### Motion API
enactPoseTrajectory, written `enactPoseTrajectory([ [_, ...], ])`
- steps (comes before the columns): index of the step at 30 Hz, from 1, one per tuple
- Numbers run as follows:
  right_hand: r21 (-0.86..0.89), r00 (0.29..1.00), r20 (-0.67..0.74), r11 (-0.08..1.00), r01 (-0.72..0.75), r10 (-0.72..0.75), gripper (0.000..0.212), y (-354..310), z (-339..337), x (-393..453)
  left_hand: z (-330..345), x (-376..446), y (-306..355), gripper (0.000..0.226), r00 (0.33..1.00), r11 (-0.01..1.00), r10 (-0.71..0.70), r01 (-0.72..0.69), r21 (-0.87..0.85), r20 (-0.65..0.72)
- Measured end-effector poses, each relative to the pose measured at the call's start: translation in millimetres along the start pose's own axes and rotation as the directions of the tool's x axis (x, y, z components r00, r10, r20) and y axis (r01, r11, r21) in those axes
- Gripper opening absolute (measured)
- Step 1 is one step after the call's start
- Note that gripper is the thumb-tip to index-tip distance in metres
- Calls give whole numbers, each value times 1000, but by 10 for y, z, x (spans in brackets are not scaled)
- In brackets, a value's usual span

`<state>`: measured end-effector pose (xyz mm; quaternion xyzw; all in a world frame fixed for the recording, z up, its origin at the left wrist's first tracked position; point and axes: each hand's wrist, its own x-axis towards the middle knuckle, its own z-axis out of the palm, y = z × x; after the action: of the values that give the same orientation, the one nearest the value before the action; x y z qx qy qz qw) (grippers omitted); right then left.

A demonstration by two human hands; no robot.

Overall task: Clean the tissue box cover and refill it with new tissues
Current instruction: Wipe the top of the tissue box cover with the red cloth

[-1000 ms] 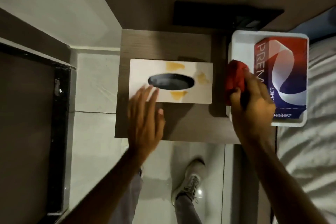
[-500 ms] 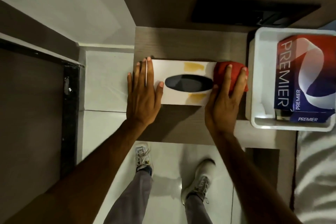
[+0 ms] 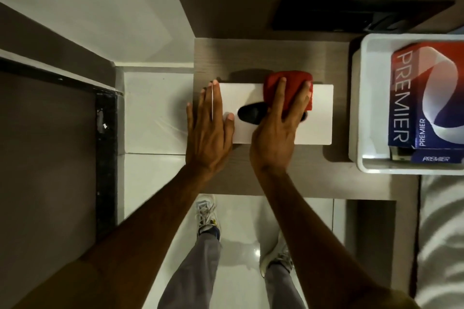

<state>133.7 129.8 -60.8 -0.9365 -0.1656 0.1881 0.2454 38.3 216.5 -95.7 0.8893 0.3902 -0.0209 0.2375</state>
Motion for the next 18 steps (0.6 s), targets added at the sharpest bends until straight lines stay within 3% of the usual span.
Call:
enactPoseTrajectory([
  [6, -101, 921, 214, 930, 353, -326, 71, -122, 136, -61, -22, -8, -9, 70, 999, 997, 8, -12, 74, 49],
  [9, -41, 989, 33, 989, 144, -143, 79, 23, 7, 22, -70, 0, 22, 69, 999, 1000, -6, 7, -19, 52],
  [11, 6, 998, -57, 1000, 29, -29, 75, -58, 36, 19, -73, -2, 27, 68, 999, 998, 2, 1, -64, 48],
  [13, 16, 996, 12, 996, 89, -89, 74, -232, 133, -22, -46, -14, -1, 69, 999, 997, 14, -10, -81, 47],
  [16, -77, 938, 172, 945, 318, -301, 72, -302, 188, -46, -22, -19, -54, 74, 998, 997, 29, -33, 67, 59],
  [18, -117, 915, 214, 921, 371, -341, 67, -195, 89, 9, -58, -4, -83, 70, 997, 998, 46, -49, 47, 58],
])
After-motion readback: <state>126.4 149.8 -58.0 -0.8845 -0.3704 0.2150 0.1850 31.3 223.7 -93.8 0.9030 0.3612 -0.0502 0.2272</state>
